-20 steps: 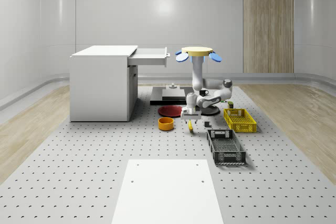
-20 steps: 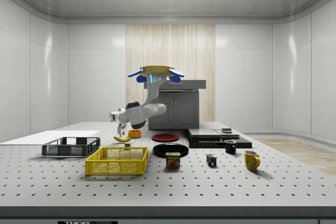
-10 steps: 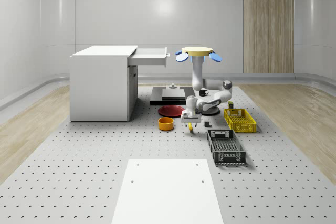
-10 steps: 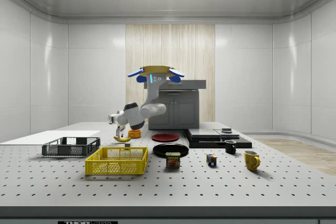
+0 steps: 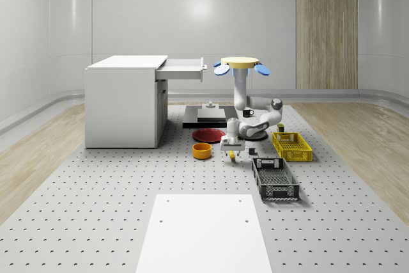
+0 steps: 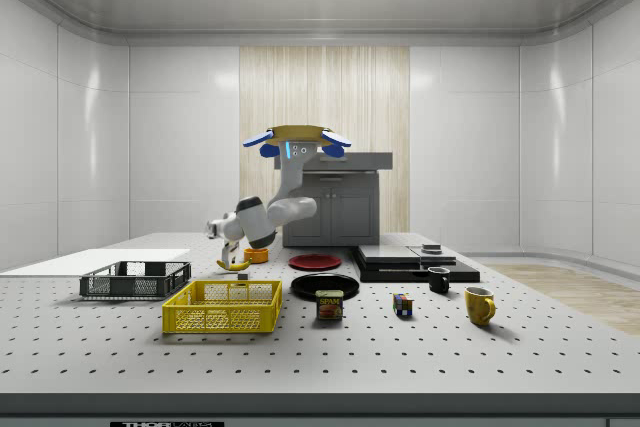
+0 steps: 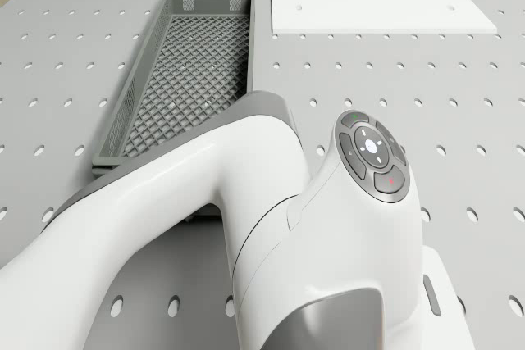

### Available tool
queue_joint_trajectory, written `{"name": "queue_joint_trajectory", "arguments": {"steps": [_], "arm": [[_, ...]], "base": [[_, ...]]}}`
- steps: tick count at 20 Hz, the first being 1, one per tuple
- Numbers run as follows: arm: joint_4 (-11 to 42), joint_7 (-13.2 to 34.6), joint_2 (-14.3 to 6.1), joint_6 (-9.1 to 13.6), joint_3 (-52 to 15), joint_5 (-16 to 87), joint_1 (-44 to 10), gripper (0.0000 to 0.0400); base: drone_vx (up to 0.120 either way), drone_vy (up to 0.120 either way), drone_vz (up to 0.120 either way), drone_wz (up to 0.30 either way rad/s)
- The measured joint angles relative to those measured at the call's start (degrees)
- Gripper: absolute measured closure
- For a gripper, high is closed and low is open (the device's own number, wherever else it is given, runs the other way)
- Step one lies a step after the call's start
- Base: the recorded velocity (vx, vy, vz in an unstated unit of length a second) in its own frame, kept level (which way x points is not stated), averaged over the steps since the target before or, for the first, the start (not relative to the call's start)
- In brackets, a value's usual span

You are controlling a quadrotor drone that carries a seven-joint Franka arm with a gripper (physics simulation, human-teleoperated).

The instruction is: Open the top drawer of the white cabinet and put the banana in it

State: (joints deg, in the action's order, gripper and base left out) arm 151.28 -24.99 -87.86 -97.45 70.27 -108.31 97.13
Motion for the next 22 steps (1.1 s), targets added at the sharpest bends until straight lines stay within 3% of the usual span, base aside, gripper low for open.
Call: {"name": "queue_joint_trajectory", "arguments": {"steps": [2,5,8,14,22], "arm": [[-0.17,0.01,0.14,-0.15,-0.48,-0.48,0.07,0.002],[-0.32,0.04,0.35,-0.21,-0.91,-0.94,0.1,0.0141],[-0.4,0.08,0.53,-0.17,-1.13,-1.21,0.09,0.0199],[-0.25,-1.66,0.64,-0.01,-0.81,-0.88,-0.07,0.0211],[1.51,-3.35,-0.15,1.93,4.11,3.77,-1.0,0.0211]], "base": [[0.0,0.0,0.0,0.0],[0.0,0.0,0.0,0.0],[0.0,0.0,0.0,0.0],[0.0,0.0,0.0,0.0],[0.0,0.0,0.0,0.0]]}}
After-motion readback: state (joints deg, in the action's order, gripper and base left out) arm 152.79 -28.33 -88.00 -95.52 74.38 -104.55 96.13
